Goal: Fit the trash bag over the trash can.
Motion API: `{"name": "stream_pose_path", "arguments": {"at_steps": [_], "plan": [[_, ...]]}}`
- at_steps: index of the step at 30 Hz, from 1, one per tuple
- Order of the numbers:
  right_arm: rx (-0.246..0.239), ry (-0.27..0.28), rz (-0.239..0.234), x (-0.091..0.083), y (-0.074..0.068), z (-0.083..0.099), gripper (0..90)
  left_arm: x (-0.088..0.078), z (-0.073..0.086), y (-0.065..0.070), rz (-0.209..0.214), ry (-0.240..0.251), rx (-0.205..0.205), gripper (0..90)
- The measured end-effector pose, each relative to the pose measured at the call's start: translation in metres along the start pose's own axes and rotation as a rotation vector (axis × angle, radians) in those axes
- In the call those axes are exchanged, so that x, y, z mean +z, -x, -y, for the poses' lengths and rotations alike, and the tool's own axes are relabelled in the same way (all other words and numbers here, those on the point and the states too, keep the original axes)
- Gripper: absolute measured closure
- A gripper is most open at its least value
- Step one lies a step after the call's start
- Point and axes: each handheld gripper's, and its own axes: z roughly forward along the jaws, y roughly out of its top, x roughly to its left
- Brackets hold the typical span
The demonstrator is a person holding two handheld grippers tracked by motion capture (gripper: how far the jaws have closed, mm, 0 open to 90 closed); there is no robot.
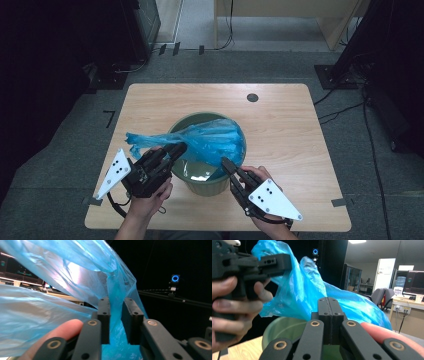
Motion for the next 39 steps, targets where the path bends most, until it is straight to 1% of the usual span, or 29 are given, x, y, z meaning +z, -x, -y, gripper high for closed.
{"name": "stream_pose_path", "arguments": {"at_steps": [1, 3, 5, 6, 7, 8, 10, 12, 13, 14, 16, 17, 19, 21, 23, 26, 29, 30, 32, 33, 34, 35, 37, 39], "plan": [[-0.003, -0.003, 0.001, -0.002, 0.000, 0.001, 90.0, -0.001, 0.000, -0.001, -0.005, 0.008, -0.006, 79.3], [-0.010, -0.004, 0.005, -0.004, 0.002, 0.003, 90.0, -0.003, -0.002, -0.003, -0.002, 0.027, -0.028, 83.2], [-0.006, -0.010, 0.007, -0.005, 0.003, 0.003, 90.0, -0.005, -0.004, -0.003, 0.000, 0.041, -0.032, 86.7], [-0.009, -0.010, 0.006, -0.006, 0.004, 0.004, 90.0, -0.006, -0.004, -0.003, 0.013, 0.049, -0.032, 88.7], [-0.001, -0.008, -0.001, -0.007, 0.005, 0.004, 90.0, -0.007, -0.005, -0.002, 0.028, 0.054, -0.020, 89.5], [0.003, -0.004, -0.008, -0.008, 0.007, 0.004, 86.0, -0.008, -0.005, 0.000, 0.042, 0.058, -0.007, 89.8], [0.017, 0.009, -0.012, -0.010, 0.009, 0.001, 76.8, -0.009, -0.004, 0.003, 0.085, 0.061, 0.026, 90.0], [0.035, 0.033, -0.007, -0.013, 0.014, -0.006, 72.5, -0.009, -0.003, 0.008, 0.113, 0.051, 0.064, 90.0], [0.046, 0.047, -0.002, -0.014, 0.016, -0.010, 71.5, -0.008, -0.002, 0.010, 0.122, 0.044, 0.085, 90.0], [0.052, 0.058, 0.000, -0.015, 0.018, -0.015, 71.1, -0.007, -0.001, 0.012, 0.131, 0.038, 0.098, 90.0], [0.050, 0.084, 0.004, -0.015, 0.021, -0.025, 69.7, -0.004, 0.003, 0.017, 0.138, 0.021, 0.133, 90.0], [0.046, 0.095, -0.003, -0.014, 0.022, -0.031, 68.2, -0.003, 0.004, 0.020, 0.140, 0.014, 0.147, 90.0], [0.053, 0.093, -0.027, -0.011, 0.021, -0.041, 65.7, -0.001, 0.007, 0.023, 0.139, 0.001, 0.175, 90.0], [0.054, 0.070, -0.047, -0.006, 0.019, -0.047, 60.8, 0.001, 0.009, 0.027, 0.151, -0.007, 0.198, 90.0], [0.057, 0.054, -0.040, 0.001, 0.016, -0.050, 58.0, 0.002, 0.011, 0.030, 0.166, -0.010, 0.213, 90.0], [0.097, 0.034, -0.036, 0.010, 0.014, -0.051, 54.6, 0.001, 0.012, 0.033, 0.192, -0.017, 0.236, 90.0], [0.127, -0.021, -0.042, 0.020, 0.013, -0.049, 52.7, 0.000, 0.014, 0.035, 0.220, -0.026, 0.249, 90.0], [0.136, -0.038, -0.047, 0.023, 0.013, -0.048, 53.1, 0.000, 0.014, 0.036, 0.228, -0.033, 0.263, 90.0], [0.146, -0.096, -0.037, 0.029, 0.014, -0.044, 55.4, -0.001, 0.016, 0.038, 0.243, -0.048, 0.287, 90.0], [0.152, -0.115, -0.037, 0.031, 0.015, -0.043, 58.9, -0.001, 0.017, 0.039, 0.250, -0.060, 0.299, 90.0], [0.157, -0.129, -0.037, 0.032, 0.016, -0.041, 65.6, -0.001, 0.019, 0.040, 0.255, -0.069, 0.308, 90.0], [0.155, -0.134, -0.033, 0.032, 0.016, -0.039, 72.6, -0.001, 0.020, 0.042, 0.262, -0.079, 0.318, 90.0], [0.126, -0.136, 0.000, 0.032, 0.016, -0.037, 82.8, 0.000, 0.024, 0.045, 0.270, -0.104, 0.349, 90.0], [0.125, -0.127, 0.033, 0.031, 0.018, -0.037, 90.0, 0.001, 0.030, 0.050, 0.279, -0.126, 0.372, 90.0]]}}
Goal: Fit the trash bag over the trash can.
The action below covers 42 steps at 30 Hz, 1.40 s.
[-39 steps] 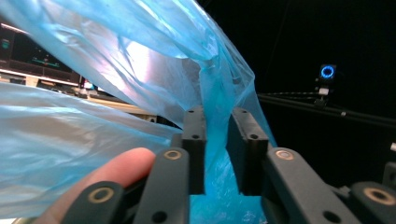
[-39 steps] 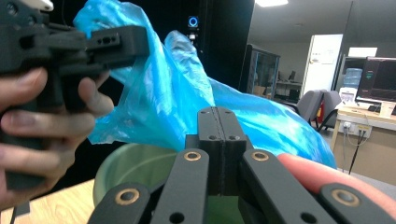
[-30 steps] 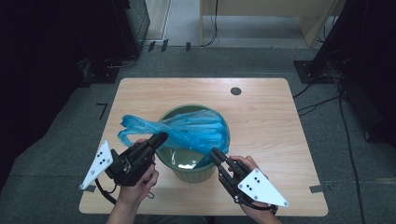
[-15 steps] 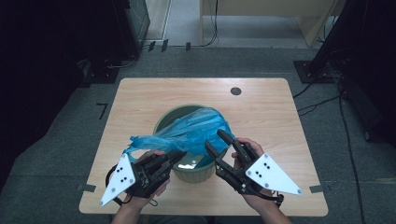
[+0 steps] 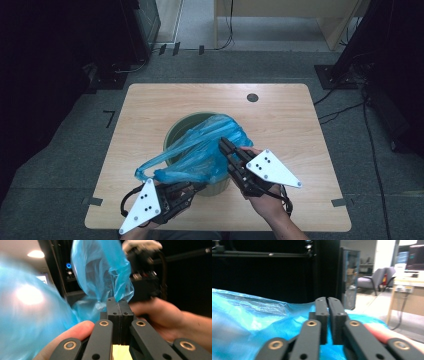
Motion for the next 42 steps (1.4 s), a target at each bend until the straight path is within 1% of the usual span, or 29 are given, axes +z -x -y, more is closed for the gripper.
{"name": "stream_pose_path", "arguments": {"at_steps": [4, 5, 7, 8, 12, 14, 15, 17, 19, 22, 25, 27, 30, 31, 32, 33, 35, 38, 39, 40, 41, 42], "plan": [[0.038, 0.060, 0.052, -0.005, 0.008, -0.003, 90.0, 0.008, 0.006, 0.013, 0.007, -0.054, 0.059, 90.0], [0.048, 0.079, 0.057, -0.007, 0.010, -0.004, 90.0, 0.010, 0.008, 0.016, 0.006, -0.066, 0.075, 90.0], [0.057, 0.127, 0.070, -0.012, 0.013, -0.007, 90.0, 0.012, 0.011, 0.021, 0.008, -0.088, 0.098, 89.9], [0.060, 0.166, 0.076, -0.017, 0.015, -0.009, 90.0, 0.013, 0.012, 0.022, 0.005, -0.093, 0.100, 89.9], [0.072, 0.240, 0.083, -0.028, 0.019, -0.015, 90.0, 0.013, 0.016, 0.021, -0.004, -0.106, 0.083, 89.8], [0.073, 0.270, 0.088, -0.032, 0.021, -0.018, 90.0, 0.012, 0.017, 0.020, -0.004, -0.104, 0.071, 88.8], [0.075, 0.283, 0.094, -0.035, 0.022, -0.019, 90.0, 0.012, 0.017, 0.020, -0.006, -0.104, 0.067, 86.9], [0.082, 0.309, 0.102, -0.039, 0.025, -0.021, 90.0, 0.010, 0.019, 0.020, -0.006, -0.108, 0.067, 78.4], [0.088, 0.326, 0.108, -0.043, 0.029, -0.021, 90.0, 0.008, 0.019, 0.021, -0.009, -0.107, 0.075, 72.0], [0.099, 0.341, 0.113, -0.050, 0.036, -0.021, 90.0, 0.003, 0.017, 0.019, -0.030, -0.100, 0.078, 59.5], [0.096, 0.347, 0.130, -0.057, 0.042, -0.019, 90.0, -0.005, 0.015, 0.016, -0.067, -0.078, 0.060, 52.4], [0.098, 0.346, 0.139, -0.060, 0.045, -0.016, 90.0, -0.012, 0.014, 0.013, -0.085, -0.063, 0.041, 50.0], [0.098, 0.339, 0.157, -0.066, 0.052, -0.013, 90.0, -0.020, 0.011, 0.009, -0.128, -0.039, 0.031, 46.9], [0.099, 0.340, 0.160, -0.067, 0.053, -0.013, 90.0, -0.023, 0.010, 0.007, -0.145, -0.027, 0.023, 46.6], [0.099, 0.338, 0.165, -0.068, 0.055, -0.012, 90.0, -0.025, 0.008, 0.005, -0.172, -0.013, 0.015, 46.1], [0.097, 0.341, 0.171, -0.070, 0.056, -0.012, 90.0, -0.027, 0.007, 0.004, -0.212, 0.002, 0.010, 45.0], [0.084, 0.346, 0.182, -0.073, 0.058, -0.012, 90.0, -0.031, 0.004, -0.001, -0.275, 0.023, -0.004, 43.9], [0.081, 0.342, 0.192, -0.075, 0.061, -0.010, 90.0, -0.035, 0.001, -0.006, -0.393, 0.036, -0.002, 41.4], [0.079, 0.342, 0.196, -0.076, 0.061, -0.009, 90.0, -0.036, 0.001, -0.007, -0.436, 0.035, -0.005, 40.6], [0.080, 0.339, 0.198, -0.077, 0.062, -0.008, 90.0, -0.036, 0.001, -0.009, -0.495, 0.025, 0.002, 38.9], [0.075, 0.337, 0.202, -0.077, 0.062, -0.007, 90.0, -0.034, 0.002, -0.010, -0.572, 0.015, 0.009, 36.1], [0.072, 0.336, 0.205, -0.078, 0.062, -0.006, 90.0, -0.034, 0.004, -0.013, -0.630, -0.007, 0.001, 35.6]]}}
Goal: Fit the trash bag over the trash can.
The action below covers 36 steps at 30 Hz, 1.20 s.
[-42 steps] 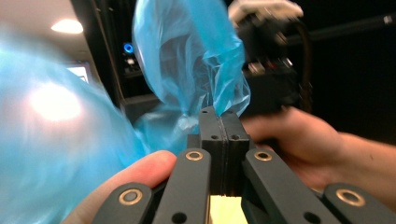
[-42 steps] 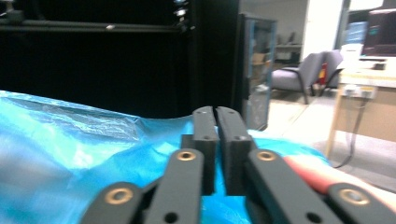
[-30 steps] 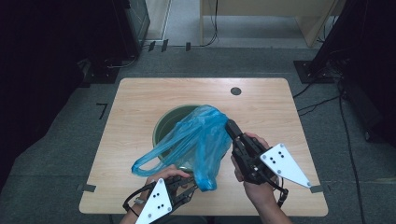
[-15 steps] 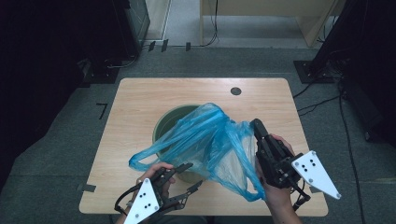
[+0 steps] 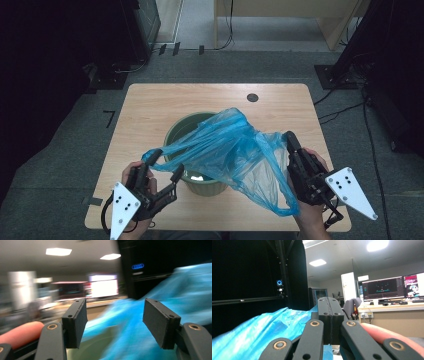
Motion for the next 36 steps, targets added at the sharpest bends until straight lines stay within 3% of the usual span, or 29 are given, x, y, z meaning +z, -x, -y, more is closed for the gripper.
{"name": "stream_pose_path", "arguments": {"at_steps": [3, 5, 6, 8, 10, 12, 14, 16, 19, 23, 26, 30, 36], "plan": [[-0.006, 0.001, 0.003, -0.003, 0.002, 0.001, 90.0, 0.006, 0.007, -0.009, -0.058, -0.065, -0.065, 32.4], [-0.011, 0.002, 0.005, -0.004, 0.003, 0.001, 90.0, 0.009, 0.011, -0.014, -0.005, -0.107, -0.116, 32.8], [-0.011, 0.005, 0.008, -0.005, 0.003, 0.001, 90.0, 0.011, 0.013, -0.015, 0.007, -0.125, -0.122, 35.8], [-0.010, 0.009, 0.013, -0.005, 0.005, 0.001, 90.0, 0.013, 0.014, -0.016, 0.054, -0.155, -0.145, 47.3], [-0.006, 0.009, 0.017, -0.006, 0.007, 0.000, 90.0, 0.013, 0.013, -0.017, 0.075, -0.166, -0.150, 67.2], [-0.009, 0.011, 0.020, -0.006, 0.008, -0.001, 90.0, 0.015, 0.011, -0.019, 0.087, -0.178, -0.152, 81.6], [-0.009, 0.010, 0.018, -0.007, 0.009, -0.001, 90.0, 0.015, 0.008, -0.020, 0.097, -0.171, -0.150, 89.1], [-0.014, 0.009, 0.001, -0.008, 0.011, -0.001, 90.0, 0.016, 0.002, -0.020, 0.103, -0.155, -0.137, 90.0], [-0.024, 0.003, -0.039, -0.011, 0.014, 0.000, 77.2, 0.019, -0.011, -0.019, 0.096, -0.120, -0.112, 90.0], [-0.057, -0.007, -0.084, -0.018, 0.019, 0.002, 63.0, 0.028, -0.025, -0.022, 0.063, -0.081, -0.127, 90.0], [-0.093, -0.017, -0.103, -0.024, 0.023, 0.006, 57.3, 0.037, -0.031, -0.028, 0.035, -0.066, -0.147, 90.0], [-0.121, -0.030, -0.107, -0.032, 0.030, 0.009, 54.2, 0.048, -0.038, -0.037, 0.018, -0.056, -0.173, 90.0], [-0.122, -0.016, -0.068, -0.037, 0.038, 0.003, 54.6, 0.054, -0.047, -0.036, 0.041, -0.029, -0.142, 90.0]]}}
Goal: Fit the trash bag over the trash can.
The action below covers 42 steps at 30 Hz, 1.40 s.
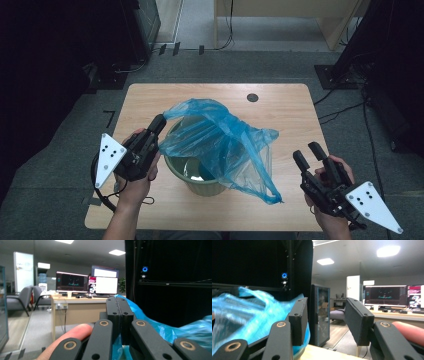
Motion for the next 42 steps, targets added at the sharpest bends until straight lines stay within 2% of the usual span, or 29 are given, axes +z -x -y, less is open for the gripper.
{"name": "stream_pose_path", "arguments": {"at_steps": [2, 4, 7, 10, 14, 20, 22, 25, 27, 31, 32, 35, 37, 39, 42], "plan": [[-0.007, 0.019, 0.006, 0.002, -0.002, -0.008, 54.6, 0.001, 0.000, 0.004, 0.011, 0.003, 0.017, 90.0], [-0.019, 0.041, -0.007, 0.007, -0.009, -0.019, 54.4, 0.001, 0.000, 0.008, 0.023, 0.004, 0.022, 90.0], [-0.049, 0.062, -0.066, 0.020, -0.026, -0.033, 52.0, 0.001, 0.000, 0.011, 0.036, 0.014, 0.025, 90.0], [-0.062, 0.060, -0.117, 0.034, -0.040, -0.038, 49.1, -0.001, -0.002, 0.014, 0.048, 0.023, 0.028, 90.0], [-0.071, 0.021, -0.166, 0.057, -0.056, -0.037, 43.1, -0.003, -0.005, 0.017, 0.060, 0.035, 0.034, 89.9], [-0.068, -0.076, -0.206, 0.078, -0.071, -0.021, 34.1, -0.007, -0.009, 0.017, 0.070, 0.053, 0.037, 90.0], [-0.080, -0.108, -0.205, 0.081, -0.074, -0.014, 31.9, -0.008, -0.010, 0.016, 0.074, 0.062, 0.030, 90.0], [-0.096, -0.167, -0.176, 0.087, -0.074, -0.003, 31.5, -0.010, -0.011, 0.015, 0.078, 0.070, 0.020, 90.0], [-0.111, -0.209, -0.151, 0.090, -0.073, 0.005, 35.1, -0.011, -0.012, 0.014, 0.085, 0.074, 0.015, 90.0], [-0.146, -0.286, -0.111, 0.096, -0.073, 0.018, 52.1, -0.010, -0.011, 0.014, 0.092, 0.079, 0.010, 90.0], [-0.159, -0.304, -0.096, 0.098, -0.073, 0.020, 58.9, -0.010, -0.011, 0.014, 0.092, 0.079, 0.010, 90.0], [-0.140, -0.335, -0.064, 0.103, -0.071, 0.025, 80.3, -0.010, -0.010, 0.014, 0.090, 0.082, 0.008, 90.0], [-0.103, -0.339, -0.063, 0.105, -0.068, 0.025, 90.0, -0.009, -0.008, 0.012, 0.083, 0.076, 0.001, 89.8], [-0.088, -0.331, -0.063, 0.106, -0.067, 0.025, 90.0, -0.009, -0.006, 0.009, 0.070, 0.074, -0.018, 88.4], [-0.071, -0.312, -0.066, 0.105, -0.068, 0.023, 90.0, -0.010, -0.002, 0.003, 0.054, 0.074, -0.038, 77.0]]}}
